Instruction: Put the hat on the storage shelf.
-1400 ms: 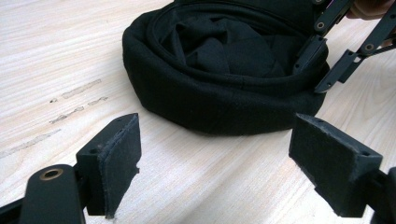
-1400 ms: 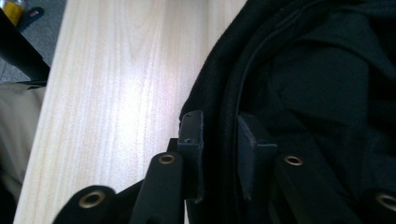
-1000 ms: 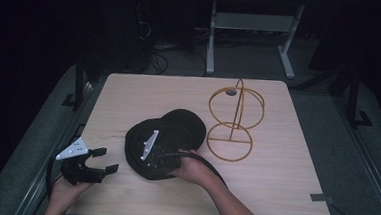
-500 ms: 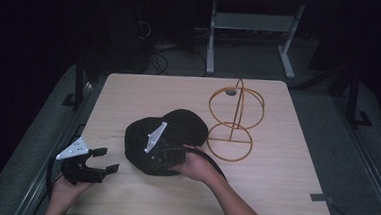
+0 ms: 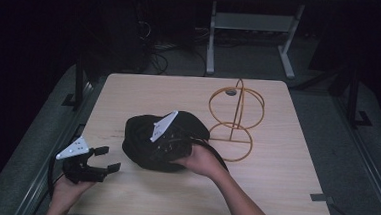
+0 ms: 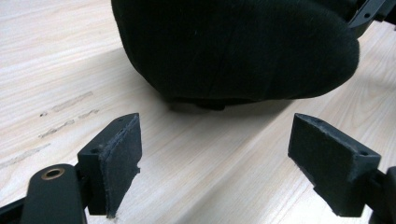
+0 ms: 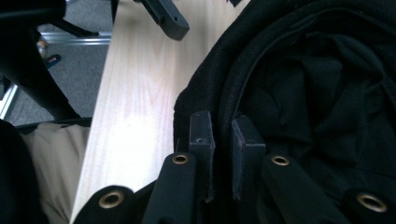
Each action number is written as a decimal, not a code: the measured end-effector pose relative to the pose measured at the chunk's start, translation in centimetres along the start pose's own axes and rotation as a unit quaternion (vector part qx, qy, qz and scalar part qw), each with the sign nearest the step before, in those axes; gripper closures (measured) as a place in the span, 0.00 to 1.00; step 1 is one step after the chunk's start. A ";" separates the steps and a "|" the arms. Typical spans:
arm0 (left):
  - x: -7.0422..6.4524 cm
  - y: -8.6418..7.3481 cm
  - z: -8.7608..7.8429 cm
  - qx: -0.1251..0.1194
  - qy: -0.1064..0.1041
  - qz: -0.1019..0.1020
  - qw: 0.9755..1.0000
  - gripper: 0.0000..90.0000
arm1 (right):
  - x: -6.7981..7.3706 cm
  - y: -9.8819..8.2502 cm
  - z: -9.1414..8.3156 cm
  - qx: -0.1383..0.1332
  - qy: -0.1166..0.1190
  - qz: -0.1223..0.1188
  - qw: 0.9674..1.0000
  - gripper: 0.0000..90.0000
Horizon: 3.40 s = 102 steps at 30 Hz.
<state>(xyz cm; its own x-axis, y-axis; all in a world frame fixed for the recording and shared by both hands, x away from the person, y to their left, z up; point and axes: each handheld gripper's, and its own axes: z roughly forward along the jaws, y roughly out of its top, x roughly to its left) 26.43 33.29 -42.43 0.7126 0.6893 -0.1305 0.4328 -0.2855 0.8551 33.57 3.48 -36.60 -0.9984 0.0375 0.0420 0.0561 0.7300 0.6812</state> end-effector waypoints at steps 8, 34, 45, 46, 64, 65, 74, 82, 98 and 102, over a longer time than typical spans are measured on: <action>-0.5 0.7 0.0 -0.016 -0.004 0.005 1.000 0.19 | -0.1 0.4 -1.6 -0.022 0.010 0.005 1.000 0.90; -2.0 7.7 0.1 -0.090 -0.039 0.074 0.992 0.19 | 1.1 2.6 -8.4 -0.082 0.031 -0.023 0.996 0.90; -1.4 9.0 1.0 -0.117 -0.041 0.094 0.988 0.54 | 1.0 3.1 -9.1 -0.094 0.055 -0.026 0.994 0.92; -1.4 9.0 1.0 -0.117 -0.041 0.094 0.988 0.64 | 1.0 3.1 -9.1 -0.094 0.055 -0.026 0.994 0.92; -1.9 12.9 0.5 -0.122 -0.039 0.130 0.983 0.97 | -0.1 1.3 -9.8 -0.111 0.044 0.003 0.993 0.93; -2.1 13.3 0.3 -0.120 -0.037 0.134 0.983 0.97 | -0.1 1.2 -9.8 -0.112 0.044 0.005 0.993 0.92; -3.1 15.6 -0.2 -0.101 -0.031 0.152 0.983 0.97 | 0.0 0.0 -9.3 -0.125 0.037 0.014 0.991 0.89; -3.6 17.0 -0.2 -0.090 -0.030 0.162 0.982 0.97 | 0.2 -1.1 -9.3 -0.131 0.013 0.021 0.991 0.69; -3.6 19.2 0.2 -0.091 -0.042 0.160 0.982 0.97 | 1.4 -5.9 -12.1 -0.144 -0.052 0.043 0.987 0.41; -3.6 19.9 0.2 -0.090 -0.042 0.159 0.982 0.97 | 1.9 -7.0 -12.5 -0.133 -0.071 0.041 0.988 0.39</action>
<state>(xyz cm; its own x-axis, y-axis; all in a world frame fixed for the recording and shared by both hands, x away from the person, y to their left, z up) 32.59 25.01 -25.05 0.8424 0.5249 0.1221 0.0820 -0.3488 0.9336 31.30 -10.06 -32.15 -0.9800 0.1986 0.0148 0.1174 0.5166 0.8482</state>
